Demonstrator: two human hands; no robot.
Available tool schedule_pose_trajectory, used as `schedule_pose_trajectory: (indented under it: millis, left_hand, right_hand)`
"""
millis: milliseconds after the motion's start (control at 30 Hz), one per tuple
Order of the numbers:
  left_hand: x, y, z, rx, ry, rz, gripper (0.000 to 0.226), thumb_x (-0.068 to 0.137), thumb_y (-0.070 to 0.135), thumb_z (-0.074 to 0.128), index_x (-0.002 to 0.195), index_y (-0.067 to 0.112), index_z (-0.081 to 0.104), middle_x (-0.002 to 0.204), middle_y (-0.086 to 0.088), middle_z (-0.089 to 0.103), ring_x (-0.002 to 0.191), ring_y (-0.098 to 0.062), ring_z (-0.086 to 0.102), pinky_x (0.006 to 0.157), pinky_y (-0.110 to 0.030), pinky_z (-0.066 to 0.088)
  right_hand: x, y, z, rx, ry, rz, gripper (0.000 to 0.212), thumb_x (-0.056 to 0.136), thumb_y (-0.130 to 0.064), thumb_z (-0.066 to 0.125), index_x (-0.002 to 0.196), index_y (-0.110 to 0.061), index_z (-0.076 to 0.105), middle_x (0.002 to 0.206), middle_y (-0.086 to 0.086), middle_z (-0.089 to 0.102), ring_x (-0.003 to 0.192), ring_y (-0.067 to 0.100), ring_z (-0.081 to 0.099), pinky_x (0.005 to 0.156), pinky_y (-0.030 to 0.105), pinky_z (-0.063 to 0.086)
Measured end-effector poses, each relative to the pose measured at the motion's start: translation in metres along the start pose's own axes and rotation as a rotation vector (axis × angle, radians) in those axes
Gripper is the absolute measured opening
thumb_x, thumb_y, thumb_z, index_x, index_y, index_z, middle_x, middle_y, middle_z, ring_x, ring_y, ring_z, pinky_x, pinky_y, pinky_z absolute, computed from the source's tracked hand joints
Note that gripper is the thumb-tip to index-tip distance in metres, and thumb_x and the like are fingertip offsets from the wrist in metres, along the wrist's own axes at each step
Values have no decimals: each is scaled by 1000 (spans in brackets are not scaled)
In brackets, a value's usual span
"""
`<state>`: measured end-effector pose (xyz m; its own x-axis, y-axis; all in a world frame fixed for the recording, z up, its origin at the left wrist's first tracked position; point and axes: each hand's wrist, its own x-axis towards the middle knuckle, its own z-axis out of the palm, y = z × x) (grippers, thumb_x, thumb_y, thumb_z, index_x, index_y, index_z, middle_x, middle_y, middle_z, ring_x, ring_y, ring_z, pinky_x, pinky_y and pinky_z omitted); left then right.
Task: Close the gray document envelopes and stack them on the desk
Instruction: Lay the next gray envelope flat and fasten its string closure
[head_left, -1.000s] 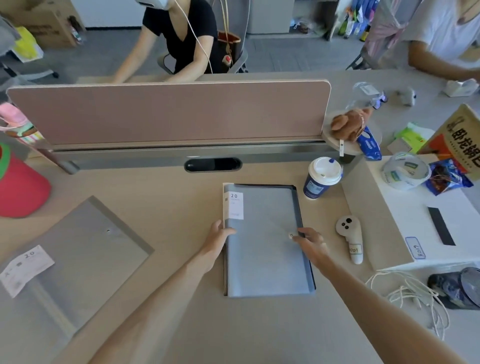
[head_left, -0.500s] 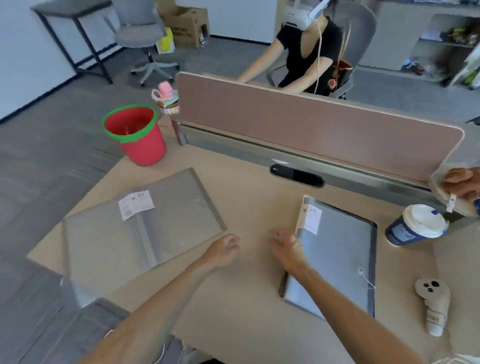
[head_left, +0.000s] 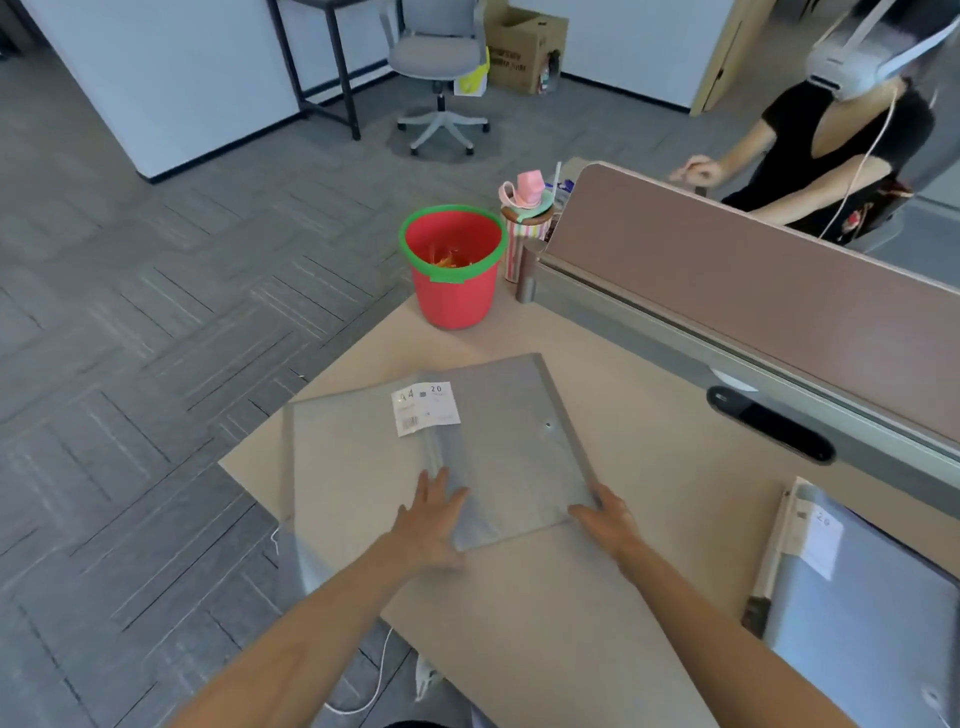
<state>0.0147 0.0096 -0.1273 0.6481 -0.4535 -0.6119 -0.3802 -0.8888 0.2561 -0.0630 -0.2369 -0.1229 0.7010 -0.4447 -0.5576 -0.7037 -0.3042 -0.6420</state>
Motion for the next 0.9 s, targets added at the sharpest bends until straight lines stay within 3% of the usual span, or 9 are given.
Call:
schedule_pose_trajectory:
  millis: [200, 300, 367, 533, 600, 667, 700, 800, 900]
  left_hand:
    - [22, -17, 0, 123, -49, 104, 105, 75, 33, 74, 153, 23, 5, 161, -7, -19, 145, -44, -18, 104, -55, 41]
    - [20, -15, -10, 38, -49, 167, 98, 79, 17, 66, 153, 23, 2, 160, -5, -22, 145, -44, -19, 110, -52, 36]
    - [15, -15, -19, -72, -46, 192, 98, 78, 13, 63, 154, 24, 2, 161, -4, -22, 145, -41, -20, 118, -49, 21]
    - [1, -12, -39, -348, 72, 249, 90, 71, 12, 62, 151, 25, 24, 163, -7, -1, 151, -22, -3, 118, -32, 14]
    - [-7, -6, -46, -418, 92, 266, 86, 66, 15, 58, 148, 25, 33, 162, -6, 9, 150, -17, 8, 113, -22, 18]
    - [-16, 3, -51, -451, 103, 271, 78, 71, 8, 59, 144, 26, 40, 161, -3, 16, 148, -14, 18, 109, -18, 23]
    - [-21, 8, -52, -435, 106, 279, 73, 74, 4, 60, 142, 26, 43, 160, -1, 19, 147, -14, 21, 107, -17, 25]
    - [-35, 17, -48, -373, 122, 295, 66, 77, -2, 60, 138, 23, 50, 158, 0, 25, 145, -12, 24, 105, -14, 22]
    - [-50, 30, -36, -382, 121, 293, 63, 78, -1, 58, 136, 21, 51, 158, -1, 25, 146, -13, 24, 104, -15, 24]
  right_hand:
    - [11, 8, 4, 81, 93, 102, 45, 80, -18, 67, 123, -15, 58, 117, 5, 58, 110, 28, 56, 91, 35, 45]
    - [14, 11, 4, 157, 108, 166, 11, 68, -28, 62, 76, -26, 54, 79, -1, 50, 69, 19, 50, 61, 29, 40]
    - [13, 8, 6, 204, 118, 168, 20, 64, -27, 55, 61, -21, 36, 65, 3, 37, 57, 19, 34, 54, 28, 27]
    - [5, 1, 7, 268, 126, 146, 18, 75, -17, 53, 60, -21, 44, 63, -2, 44, 65, 21, 44, 50, 26, 30]
    - [-5, 2, 5, 283, 135, 146, 10, 74, -24, 54, 77, -15, 58, 77, 9, 54, 78, 29, 54, 63, 33, 42]
    - [-12, 5, -1, 319, 156, 161, 31, 81, -22, 60, 106, -4, 62, 92, 16, 58, 87, 34, 60, 75, 37, 48]
    - [-16, 7, -6, 344, 177, 166, 34, 79, -25, 62, 107, -6, 63, 90, 15, 59, 79, 30, 60, 69, 34, 48]
    - [-23, 15, -31, 398, 240, 134, 26, 77, -30, 67, 89, -7, 66, 70, 7, 57, 63, 23, 52, 55, 28, 40]
    - [-29, 13, -56, 457, 212, 103, 20, 80, -26, 68, 84, -7, 63, 73, 10, 62, 69, 26, 60, 59, 36, 55]
